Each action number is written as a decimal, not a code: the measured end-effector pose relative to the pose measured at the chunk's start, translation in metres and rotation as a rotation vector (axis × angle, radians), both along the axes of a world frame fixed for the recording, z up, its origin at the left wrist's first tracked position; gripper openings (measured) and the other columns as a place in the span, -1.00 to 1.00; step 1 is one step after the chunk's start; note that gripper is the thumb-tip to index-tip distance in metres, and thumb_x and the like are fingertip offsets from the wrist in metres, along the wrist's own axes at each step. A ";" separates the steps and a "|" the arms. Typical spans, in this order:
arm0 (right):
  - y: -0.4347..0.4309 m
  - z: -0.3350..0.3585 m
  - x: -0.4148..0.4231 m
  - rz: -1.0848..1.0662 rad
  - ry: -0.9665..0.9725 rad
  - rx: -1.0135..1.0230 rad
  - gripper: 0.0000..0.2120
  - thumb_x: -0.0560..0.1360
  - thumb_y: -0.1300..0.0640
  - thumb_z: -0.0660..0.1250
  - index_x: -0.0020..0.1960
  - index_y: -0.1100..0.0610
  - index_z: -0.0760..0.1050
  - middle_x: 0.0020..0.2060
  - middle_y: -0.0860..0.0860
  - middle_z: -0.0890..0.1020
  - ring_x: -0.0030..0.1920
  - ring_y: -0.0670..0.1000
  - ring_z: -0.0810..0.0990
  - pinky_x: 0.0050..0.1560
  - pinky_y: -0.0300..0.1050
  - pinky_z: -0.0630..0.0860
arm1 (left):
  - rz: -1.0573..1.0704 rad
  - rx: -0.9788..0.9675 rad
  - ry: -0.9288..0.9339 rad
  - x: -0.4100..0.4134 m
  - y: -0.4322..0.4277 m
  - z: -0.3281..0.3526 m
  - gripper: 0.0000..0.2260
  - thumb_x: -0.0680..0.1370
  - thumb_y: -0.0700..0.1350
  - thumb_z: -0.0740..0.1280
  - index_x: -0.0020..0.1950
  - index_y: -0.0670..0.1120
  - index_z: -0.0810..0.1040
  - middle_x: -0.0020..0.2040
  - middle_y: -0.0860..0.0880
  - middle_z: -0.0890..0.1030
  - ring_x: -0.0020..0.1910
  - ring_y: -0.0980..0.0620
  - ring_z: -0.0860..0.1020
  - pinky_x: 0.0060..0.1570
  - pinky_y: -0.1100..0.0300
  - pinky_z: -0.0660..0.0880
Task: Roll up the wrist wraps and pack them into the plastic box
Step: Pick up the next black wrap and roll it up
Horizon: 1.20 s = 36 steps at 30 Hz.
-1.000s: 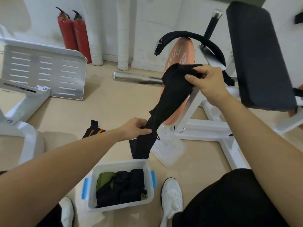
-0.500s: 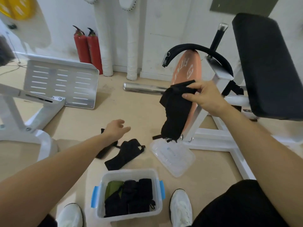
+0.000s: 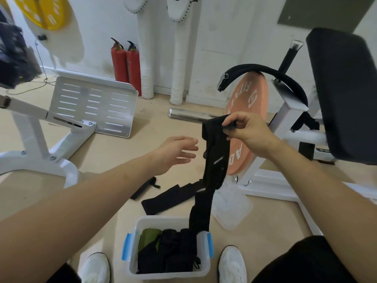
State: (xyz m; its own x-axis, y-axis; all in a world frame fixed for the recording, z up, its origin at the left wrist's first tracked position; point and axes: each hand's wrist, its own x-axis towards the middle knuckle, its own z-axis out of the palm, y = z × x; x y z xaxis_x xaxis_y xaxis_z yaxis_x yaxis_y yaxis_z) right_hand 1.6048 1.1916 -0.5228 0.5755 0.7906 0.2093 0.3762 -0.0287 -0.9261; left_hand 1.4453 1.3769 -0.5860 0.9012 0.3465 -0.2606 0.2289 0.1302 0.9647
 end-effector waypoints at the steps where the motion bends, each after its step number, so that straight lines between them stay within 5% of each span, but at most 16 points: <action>1: 0.002 0.001 -0.001 0.020 0.026 0.004 -0.74 0.50 0.49 0.38 -0.07 0.14 0.59 -0.14 0.07 0.65 -0.15 0.05 0.65 -0.10 -0.11 0.62 | 0.013 0.047 -0.010 0.000 0.001 0.001 -0.68 0.63 0.04 0.38 0.35 -0.03 0.56 0.26 -0.04 0.65 0.20 -0.05 0.64 0.22 0.06 0.56; 8: 0.010 0.005 -0.012 0.247 0.214 -0.048 -0.48 0.47 0.54 0.27 0.37 0.21 0.44 -0.16 0.16 0.54 -0.17 0.05 0.50 -0.24 -0.13 0.44 | -0.034 0.047 -0.164 -0.003 0.009 0.018 -0.39 0.49 0.04 0.40 0.54 0.15 0.37 0.45 0.03 0.48 0.42 0.00 0.46 0.41 -0.05 0.41; 12: 0.013 0.006 -0.013 0.267 0.268 -0.085 -0.44 0.39 0.46 0.21 0.33 0.13 0.52 -0.09 0.23 0.48 -0.01 0.22 0.42 -0.01 0.16 0.30 | -0.318 0.168 -0.149 -0.009 0.013 0.031 -0.48 0.49 0.09 0.20 0.48 0.21 0.47 0.45 0.13 0.52 0.50 0.05 0.37 0.49 -0.12 0.21; 16: 0.013 0.011 -0.018 0.302 0.243 -0.136 -0.46 0.42 0.43 0.26 0.34 0.08 0.52 0.01 0.20 0.54 -0.01 0.14 0.50 -0.11 -0.02 0.38 | -0.404 0.170 -0.176 -0.012 0.011 0.033 -0.50 0.49 0.07 0.17 0.45 0.22 0.48 0.40 0.19 0.55 0.47 0.12 0.38 0.53 -0.21 0.07; 18: 0.011 0.014 -0.019 0.339 0.220 -0.175 -0.46 0.48 0.45 0.28 0.39 0.07 0.49 0.12 0.22 0.59 0.06 0.09 0.59 0.01 -0.02 0.51 | -0.431 0.168 -0.213 -0.011 0.011 0.032 -0.42 0.45 0.06 0.22 0.51 0.18 0.42 0.46 0.17 0.50 0.52 0.05 0.33 0.53 -0.28 0.03; 21: 0.007 0.017 -0.018 0.406 0.216 -0.218 -0.42 0.51 0.46 0.31 0.46 0.07 0.43 0.30 0.32 0.55 0.22 0.19 0.60 0.26 0.14 0.54 | -0.420 0.205 -0.220 -0.010 0.012 0.030 -0.44 0.39 -0.01 0.26 0.43 0.13 0.50 0.37 0.09 0.58 0.44 -0.05 0.42 0.49 -0.26 0.14; 27: 0.000 0.013 -0.016 0.332 0.123 -0.309 -0.51 0.51 0.47 0.37 0.35 0.08 0.52 0.07 0.24 0.66 0.09 0.21 0.68 0.18 0.19 0.59 | -0.352 0.354 -0.102 -0.018 0.028 0.024 -0.79 0.49 -0.05 0.51 -0.02 -0.16 0.61 -0.14 0.00 0.67 -0.03 0.07 0.62 0.30 -0.02 0.43; 32: -0.007 0.003 -0.006 0.213 0.069 -0.321 -0.63 0.49 0.43 0.42 0.20 0.10 0.61 0.05 0.20 0.68 0.11 0.24 0.67 0.21 0.31 0.57 | -0.437 0.326 0.049 -0.034 0.047 0.024 -0.56 0.37 0.05 0.56 0.05 -0.25 0.61 -0.06 -0.14 0.71 -0.07 -0.02 0.67 0.01 0.11 0.59; 36: -0.009 -0.003 0.004 0.136 0.066 -0.309 -0.64 0.50 0.42 0.42 0.20 0.09 0.61 0.04 0.16 0.70 0.16 0.32 0.64 0.26 0.49 0.40 | -0.394 0.177 0.002 -0.039 0.052 0.029 -0.75 0.44 -0.14 0.56 -0.01 -0.12 0.53 -0.07 -0.17 0.69 -0.13 -0.09 0.66 -0.15 0.16 0.59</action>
